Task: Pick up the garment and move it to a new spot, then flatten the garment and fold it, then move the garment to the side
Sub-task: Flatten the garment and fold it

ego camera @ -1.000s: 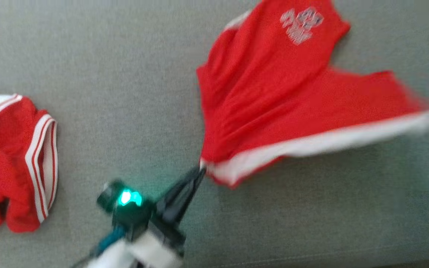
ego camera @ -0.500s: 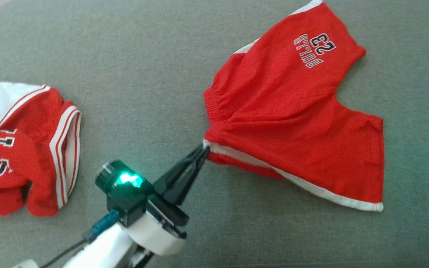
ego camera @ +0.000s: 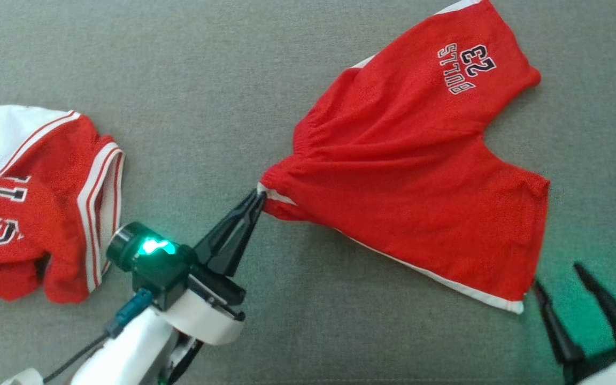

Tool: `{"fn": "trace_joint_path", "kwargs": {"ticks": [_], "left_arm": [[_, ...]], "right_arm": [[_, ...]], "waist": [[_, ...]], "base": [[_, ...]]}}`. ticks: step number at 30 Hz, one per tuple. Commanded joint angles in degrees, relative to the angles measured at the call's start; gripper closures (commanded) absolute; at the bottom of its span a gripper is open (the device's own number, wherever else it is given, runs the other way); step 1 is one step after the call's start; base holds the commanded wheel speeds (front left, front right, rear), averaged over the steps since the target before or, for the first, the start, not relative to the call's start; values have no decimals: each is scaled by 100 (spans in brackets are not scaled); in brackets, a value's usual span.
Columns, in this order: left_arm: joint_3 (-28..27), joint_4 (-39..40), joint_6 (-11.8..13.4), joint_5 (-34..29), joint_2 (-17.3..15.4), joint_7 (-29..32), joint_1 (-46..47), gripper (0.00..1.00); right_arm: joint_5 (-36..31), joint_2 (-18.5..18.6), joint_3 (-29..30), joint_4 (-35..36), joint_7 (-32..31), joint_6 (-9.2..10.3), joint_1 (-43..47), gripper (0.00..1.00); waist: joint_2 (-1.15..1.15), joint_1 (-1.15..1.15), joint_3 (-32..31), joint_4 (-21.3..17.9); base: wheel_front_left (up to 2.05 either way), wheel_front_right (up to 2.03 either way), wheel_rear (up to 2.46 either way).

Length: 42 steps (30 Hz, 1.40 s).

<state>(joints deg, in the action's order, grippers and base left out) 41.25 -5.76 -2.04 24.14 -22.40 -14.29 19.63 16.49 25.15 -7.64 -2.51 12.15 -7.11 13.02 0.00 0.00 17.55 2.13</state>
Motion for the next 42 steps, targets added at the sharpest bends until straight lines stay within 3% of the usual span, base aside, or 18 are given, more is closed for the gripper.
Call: {"fn": "trace_joint_path", "kwargs": {"ticks": [1, 9, 20, 23, 24, 26, 31, 42], "left_arm": [[-287, 122, -12, -55, -119, -65, 156, 100], [-383, 78, -140, -144, -2, -70, 100, 100], [-379, -24, -308, -273, 193, -70, 158, 100], [-398, -29, -338, -306, 238, -70, 186, 100], [-407, -32, -347, -314, 246, -70, 192, 100], [-425, -42, -365, -329, 254, -71, 197, 100], [-466, -91, -398, -355, 261, -71, 167, 100], [-640, 255, -371, -377, 167, -71, -347, 100]], "right_arm": [[-28, 307, -197, 191, 104, -37, 163, 0], [140, 824, -871, 175, 236, -37, 139, 0], [130, 869, -1307, -443, 272, -37, -101, 4], [130, 829, -1352, -531, 277, -37, -176, 22], [122, 819, -1356, -561, 279, -37, -201, 33], [110, 797, -1369, -606, 281, -37, -242, 100], [147, 765, -1297, -462, 284, -37, -257, 100], [599, 1008, -128, 925, 285, -37, 117, 100]], "waist": [[0, 0, 2, -40], [0, 0, -4, -40], [0, 0, 78, 142], [0, 0, 131, 174], [0, 0, 146, 181], [0, 0, 170, 189], [0, 0, 124, 153], [0, 0, -459, -135]], "base": [[0, 0, 0], [0, 0, 0], [0, 0, 0], [0, 0, 0], [0, 0, 0], [0, 0, 0], [0, 0, 0], [0, 0, 0]]}}
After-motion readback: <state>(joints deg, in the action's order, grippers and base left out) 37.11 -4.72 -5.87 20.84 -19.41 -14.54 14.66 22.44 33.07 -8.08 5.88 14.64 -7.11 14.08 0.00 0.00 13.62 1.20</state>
